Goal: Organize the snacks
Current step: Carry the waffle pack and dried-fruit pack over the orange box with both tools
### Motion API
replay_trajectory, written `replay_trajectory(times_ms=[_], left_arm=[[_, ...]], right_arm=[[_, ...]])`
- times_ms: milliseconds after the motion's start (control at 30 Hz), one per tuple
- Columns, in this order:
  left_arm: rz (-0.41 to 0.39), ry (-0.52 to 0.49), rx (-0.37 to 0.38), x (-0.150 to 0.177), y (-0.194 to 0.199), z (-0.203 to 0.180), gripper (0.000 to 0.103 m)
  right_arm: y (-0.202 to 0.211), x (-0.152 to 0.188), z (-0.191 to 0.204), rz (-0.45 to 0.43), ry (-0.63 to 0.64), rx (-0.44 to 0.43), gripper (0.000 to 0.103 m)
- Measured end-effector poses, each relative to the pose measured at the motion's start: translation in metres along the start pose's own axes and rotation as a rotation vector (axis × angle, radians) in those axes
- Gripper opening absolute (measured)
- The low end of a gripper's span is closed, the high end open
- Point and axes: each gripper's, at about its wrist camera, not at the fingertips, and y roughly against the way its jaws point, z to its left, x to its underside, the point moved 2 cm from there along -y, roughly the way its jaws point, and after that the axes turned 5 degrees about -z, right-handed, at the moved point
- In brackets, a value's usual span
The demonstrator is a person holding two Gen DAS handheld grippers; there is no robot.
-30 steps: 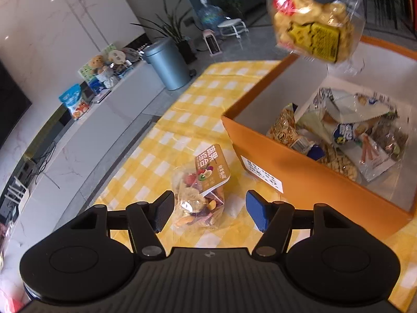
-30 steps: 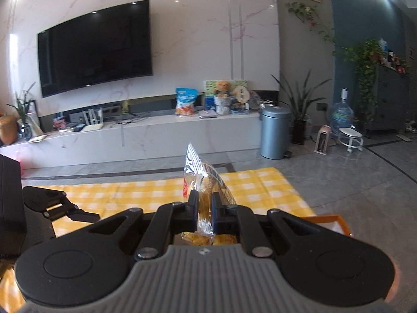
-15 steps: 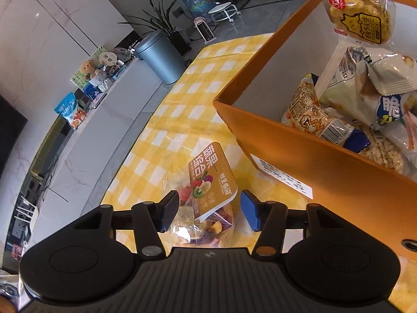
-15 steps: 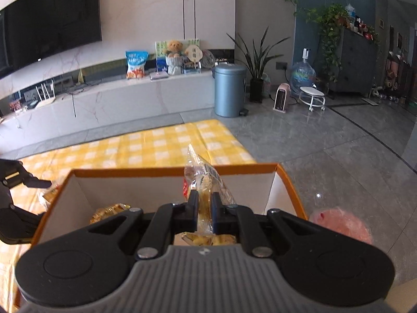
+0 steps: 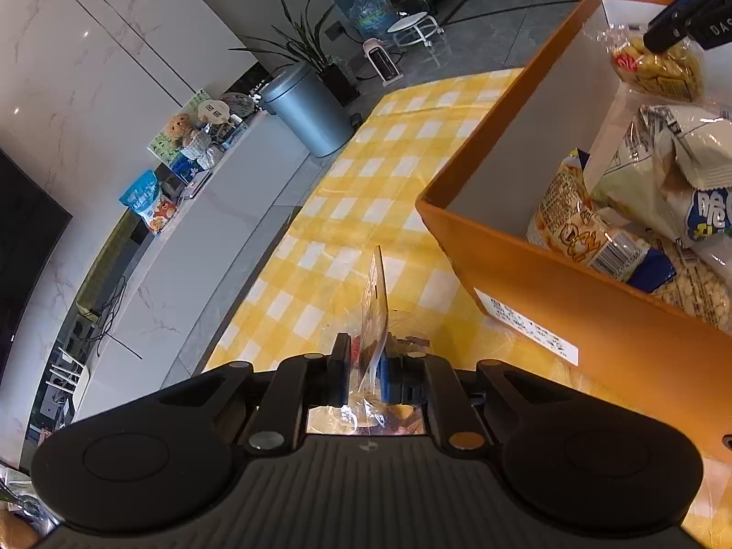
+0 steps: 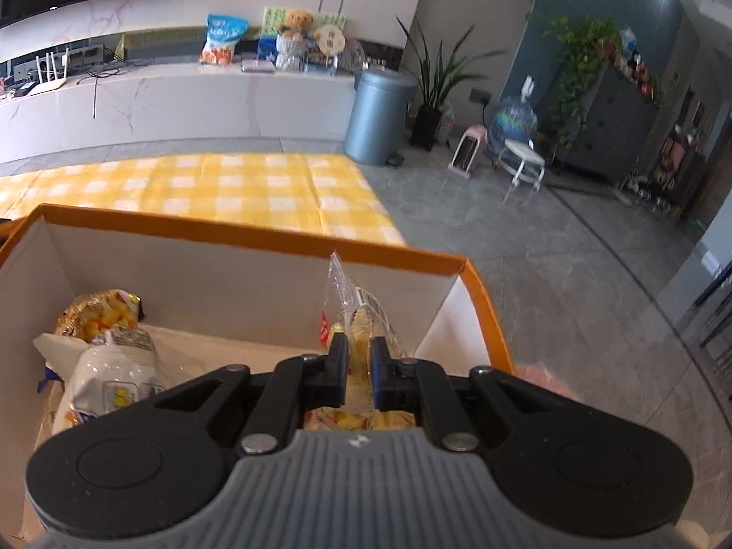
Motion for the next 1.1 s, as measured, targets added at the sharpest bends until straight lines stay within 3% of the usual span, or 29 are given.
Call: replay_trajectory(times_ms=[133, 400, 500, 633, 867, 1100], left_arm=[[-0.028, -0.002, -0.02, -0.006, 0.012, 0.003, 0.008], [-0.089, -0.009, -0.08, -0.029, 0.049, 0.017, 0.003], [-0.125, 0.0, -0.1, -0.041, 0.07, 0.021, 0.003], [-0.194, 0.016, -0.112, -0.064, 0.101, 0.023, 0.002], [-0.305, 0.04, -0.019, -0.117, 0.128, 0.002, 0.002], [-0.34, -0.015, 0.133, -0.153, 0.095, -0.051, 0.002]], right_arm=[[-0.003, -0.001, -0.004, 0.052, -0.001, -0.028, 0.013], [-0.011, -0.001, -0.02, 0.166, -0.171, -0.17, 0.032], [-0.002, -0.002, -0.022, 0.153, -0.207, -0.213, 0.045], [0.018, -0.005, -0.024, 0.085, -0.208, -0.199, 0.055], [0.037, 0.0, -0.038, 0.038, -0.253, -0.196, 0.06], [0.039, 0.009, -0.054, 0.038, -0.307, -0.204, 0.06]])
